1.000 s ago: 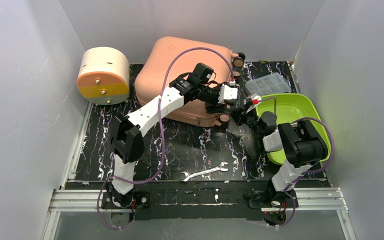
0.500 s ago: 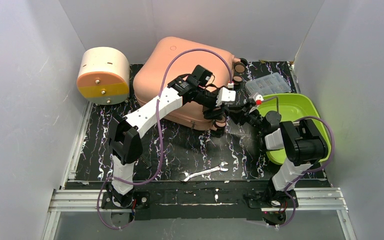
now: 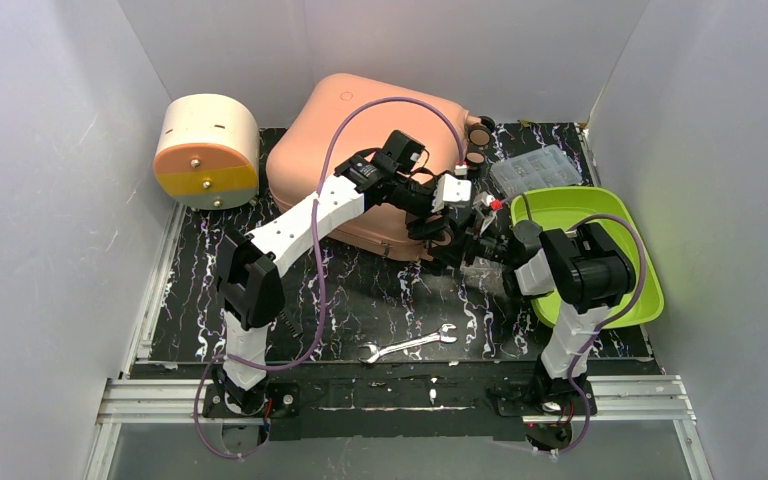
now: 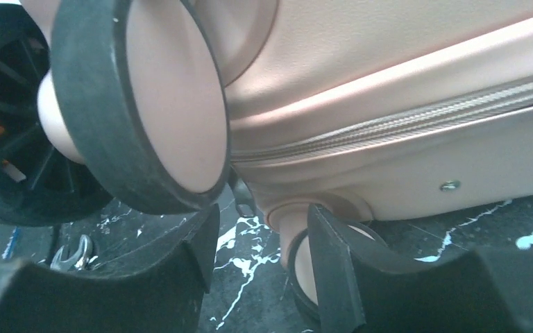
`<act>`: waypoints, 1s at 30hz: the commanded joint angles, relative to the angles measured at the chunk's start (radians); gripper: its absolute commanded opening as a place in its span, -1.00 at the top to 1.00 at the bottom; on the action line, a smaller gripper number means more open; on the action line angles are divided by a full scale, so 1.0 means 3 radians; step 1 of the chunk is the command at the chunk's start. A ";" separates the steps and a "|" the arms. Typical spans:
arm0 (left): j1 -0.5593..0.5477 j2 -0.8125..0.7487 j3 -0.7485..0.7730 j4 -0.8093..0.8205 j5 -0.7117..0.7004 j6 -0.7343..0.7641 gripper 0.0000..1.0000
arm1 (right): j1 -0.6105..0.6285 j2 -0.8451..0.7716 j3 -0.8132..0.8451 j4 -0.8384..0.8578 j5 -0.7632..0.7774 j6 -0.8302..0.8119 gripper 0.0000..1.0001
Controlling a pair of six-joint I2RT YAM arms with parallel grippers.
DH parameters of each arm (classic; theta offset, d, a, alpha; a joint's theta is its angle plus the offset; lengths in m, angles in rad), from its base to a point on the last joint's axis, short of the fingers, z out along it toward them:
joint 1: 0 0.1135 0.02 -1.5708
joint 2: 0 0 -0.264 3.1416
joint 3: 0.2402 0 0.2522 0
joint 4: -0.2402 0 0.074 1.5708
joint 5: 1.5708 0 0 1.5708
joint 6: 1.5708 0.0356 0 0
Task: Open, take out, and arrange the luggage
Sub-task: Grab the zipper of the luggage.
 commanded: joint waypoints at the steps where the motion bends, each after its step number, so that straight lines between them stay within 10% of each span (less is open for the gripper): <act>1: 0.0069 0.0028 -0.0244 -0.0965 -0.0039 -0.0348 -0.22 | 0.0064 -0.0053 0.0093 0.1005 -0.0110 0.0177 -0.22; 9: 0.0071 -0.0004 -0.0306 -0.0924 -0.0039 -0.0358 -0.22 | 0.0138 -0.0044 0.0152 0.1008 0.0054 0.0330 -0.40; 20: 0.0073 -0.0035 -0.0368 -0.0876 -0.0024 -0.0389 -0.22 | 0.0285 0.0046 0.0234 0.1004 0.0347 0.0292 0.05; 30: 0.0072 -0.0042 -0.0391 -0.0838 -0.0008 -0.0415 -0.22 | 0.0286 0.0074 0.0413 0.1005 -0.0049 0.0818 0.05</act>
